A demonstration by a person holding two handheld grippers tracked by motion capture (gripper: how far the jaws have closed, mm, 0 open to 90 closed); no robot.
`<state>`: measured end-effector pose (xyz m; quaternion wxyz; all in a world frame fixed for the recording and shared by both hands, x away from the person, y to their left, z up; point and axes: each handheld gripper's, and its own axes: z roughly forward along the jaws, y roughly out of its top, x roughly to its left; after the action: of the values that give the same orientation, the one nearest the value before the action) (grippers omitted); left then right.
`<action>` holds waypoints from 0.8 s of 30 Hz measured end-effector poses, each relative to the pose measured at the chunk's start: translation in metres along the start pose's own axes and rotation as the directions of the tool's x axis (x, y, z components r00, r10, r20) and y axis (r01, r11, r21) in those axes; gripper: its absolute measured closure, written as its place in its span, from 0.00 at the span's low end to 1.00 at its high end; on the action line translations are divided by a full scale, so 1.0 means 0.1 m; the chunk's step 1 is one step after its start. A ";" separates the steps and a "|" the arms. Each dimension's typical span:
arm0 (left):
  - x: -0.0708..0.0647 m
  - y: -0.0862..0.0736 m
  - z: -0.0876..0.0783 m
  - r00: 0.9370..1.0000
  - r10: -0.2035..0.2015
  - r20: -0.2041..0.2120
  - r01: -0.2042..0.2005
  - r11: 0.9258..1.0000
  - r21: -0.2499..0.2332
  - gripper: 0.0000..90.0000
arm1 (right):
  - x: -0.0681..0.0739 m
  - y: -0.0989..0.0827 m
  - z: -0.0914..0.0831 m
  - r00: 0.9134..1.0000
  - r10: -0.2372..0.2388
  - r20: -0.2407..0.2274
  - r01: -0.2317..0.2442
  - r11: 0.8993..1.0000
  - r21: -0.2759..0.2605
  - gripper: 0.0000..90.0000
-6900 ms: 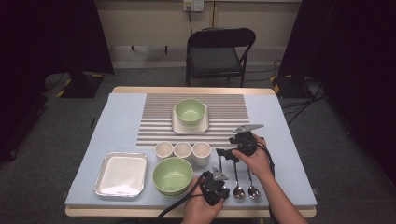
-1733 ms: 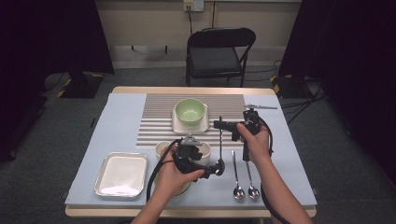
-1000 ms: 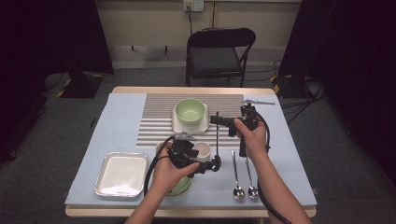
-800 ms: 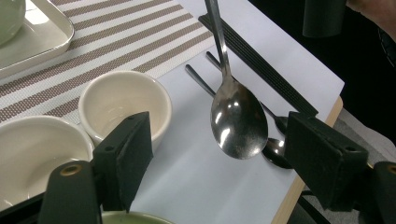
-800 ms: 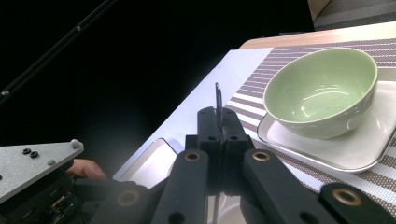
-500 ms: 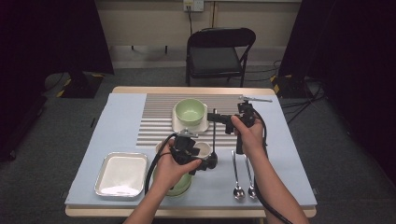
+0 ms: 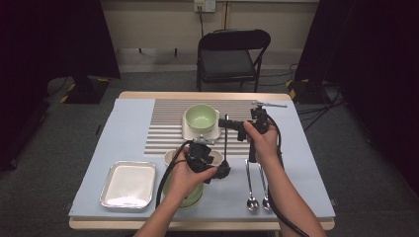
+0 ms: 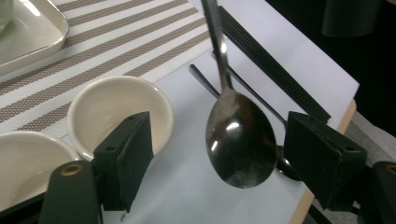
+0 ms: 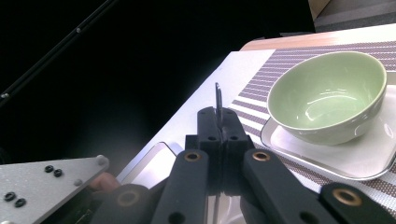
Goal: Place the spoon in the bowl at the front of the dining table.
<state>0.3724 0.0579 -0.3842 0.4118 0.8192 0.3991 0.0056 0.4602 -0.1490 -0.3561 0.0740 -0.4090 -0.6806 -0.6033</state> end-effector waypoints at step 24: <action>-0.05 0.04 0.09 0.999 0.012 -0.040 -0.012 1.000 0.005 0.26 | -0.02 0.01 -0.02 1.000 0.010 -0.006 -0.010 1.000 -0.017 1.00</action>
<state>0.3744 0.0474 -0.3859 0.4018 0.8222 0.4025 0.0235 0.4615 -0.1514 -0.3564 0.0755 -0.4115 -0.6733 -0.6097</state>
